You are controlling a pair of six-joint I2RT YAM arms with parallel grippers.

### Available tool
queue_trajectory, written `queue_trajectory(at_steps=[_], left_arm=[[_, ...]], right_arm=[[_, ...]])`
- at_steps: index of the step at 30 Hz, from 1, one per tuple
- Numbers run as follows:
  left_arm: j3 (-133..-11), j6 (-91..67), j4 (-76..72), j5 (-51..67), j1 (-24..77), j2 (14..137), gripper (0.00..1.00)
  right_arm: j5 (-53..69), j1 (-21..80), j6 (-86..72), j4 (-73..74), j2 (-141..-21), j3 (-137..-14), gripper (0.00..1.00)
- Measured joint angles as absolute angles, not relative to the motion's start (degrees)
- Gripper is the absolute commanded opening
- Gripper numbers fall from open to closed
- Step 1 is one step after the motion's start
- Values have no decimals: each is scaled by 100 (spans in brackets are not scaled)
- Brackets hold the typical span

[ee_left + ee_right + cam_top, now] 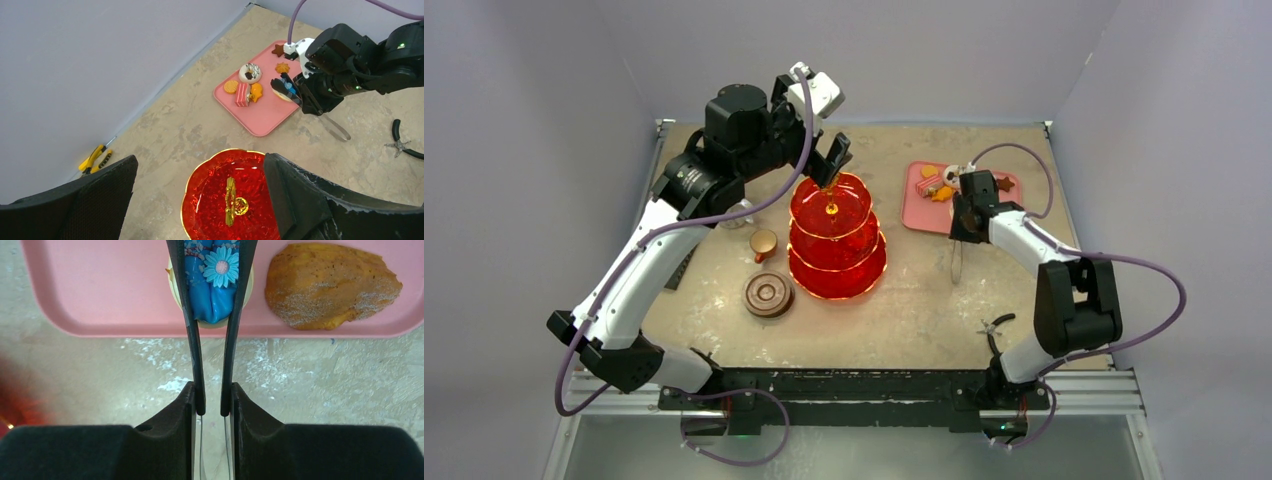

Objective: Serve the afternoon tea
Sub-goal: Pick up the desert from the tray.

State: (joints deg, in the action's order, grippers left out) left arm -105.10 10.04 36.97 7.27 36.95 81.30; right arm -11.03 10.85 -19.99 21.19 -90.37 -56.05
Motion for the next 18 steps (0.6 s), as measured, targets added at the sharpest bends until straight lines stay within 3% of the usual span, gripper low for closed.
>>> queue_trajectory(at_steps=[11,18], left_arm=[[-10510,1004,3697,727,3677,8130,96],[-10510,1004,3699,703,3675,8130,96]], right_arm=[[-521,1282,-1905,2786,-8444,-5848,19],[-386,2711,-2283,3052,-7966,-5655,21]])
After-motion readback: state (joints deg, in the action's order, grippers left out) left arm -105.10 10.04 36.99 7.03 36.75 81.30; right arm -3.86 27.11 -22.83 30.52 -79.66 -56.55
